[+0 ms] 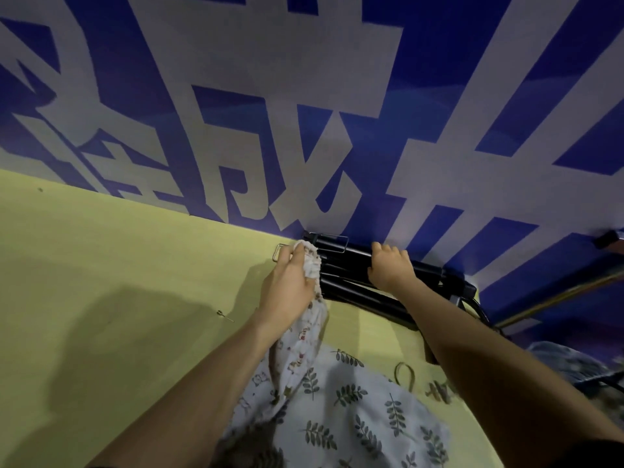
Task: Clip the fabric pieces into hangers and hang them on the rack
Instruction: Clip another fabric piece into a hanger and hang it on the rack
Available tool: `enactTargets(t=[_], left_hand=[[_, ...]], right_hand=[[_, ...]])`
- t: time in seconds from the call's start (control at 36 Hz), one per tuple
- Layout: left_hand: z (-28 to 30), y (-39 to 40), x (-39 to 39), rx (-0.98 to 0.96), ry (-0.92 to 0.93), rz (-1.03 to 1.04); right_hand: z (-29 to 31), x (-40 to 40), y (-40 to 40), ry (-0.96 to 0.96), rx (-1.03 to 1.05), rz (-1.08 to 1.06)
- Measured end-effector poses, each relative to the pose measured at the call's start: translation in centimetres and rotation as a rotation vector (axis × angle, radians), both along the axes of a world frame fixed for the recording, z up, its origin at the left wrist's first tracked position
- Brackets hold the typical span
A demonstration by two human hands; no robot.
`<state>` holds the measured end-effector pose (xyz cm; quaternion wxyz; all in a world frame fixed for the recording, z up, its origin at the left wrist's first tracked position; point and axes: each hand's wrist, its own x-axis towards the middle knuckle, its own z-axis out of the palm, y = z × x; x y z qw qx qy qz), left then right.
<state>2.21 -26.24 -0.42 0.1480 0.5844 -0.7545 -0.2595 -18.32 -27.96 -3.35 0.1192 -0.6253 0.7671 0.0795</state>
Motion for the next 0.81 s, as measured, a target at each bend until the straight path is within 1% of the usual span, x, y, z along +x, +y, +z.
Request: enactTargets(t=[0.08, 0.17, 0.36, 0.42, 0.58, 0.72, 0.81], left_hand=[[-0.6, -0.5, -0.1, 0.002, -0.023, -0.014], [-0.9, -0.6, 0.1, 0.002, -0.023, -0.013], [0.1, 0.8, 0.6, -0.012, 0.002, -0.027], [0.7, 1.5, 1.0, -0.03, 0.016, -0.028], [2.7, 3.5, 1.9, -0.061, 0.018, -0.01], [4.1, 4.9, 2.6, -0.022, 0.088, 0.006], [4.8, 5.8, 3.3, -0.008, 0.142, -0.001]], right_hand=[[-0.8, -0.3, -0.4, 0.077, -0.048, 0.053], [-0.7, -0.6, -0.3, 0.101, -0.106, 0.084], [1.4, 0.1, 1.4, 0.149, -0.265, 0.123], [2.7, 0.4, 2.2, 0.133, -0.316, 0.108], [6.9, 1.3, 4.4, -0.019, -0.391, 0.009], [9.8, 1.8, 7.0, -0.08, -0.502, 0.037], [11.1, 2.2, 8.8, -0.071, -0.544, 0.079]])
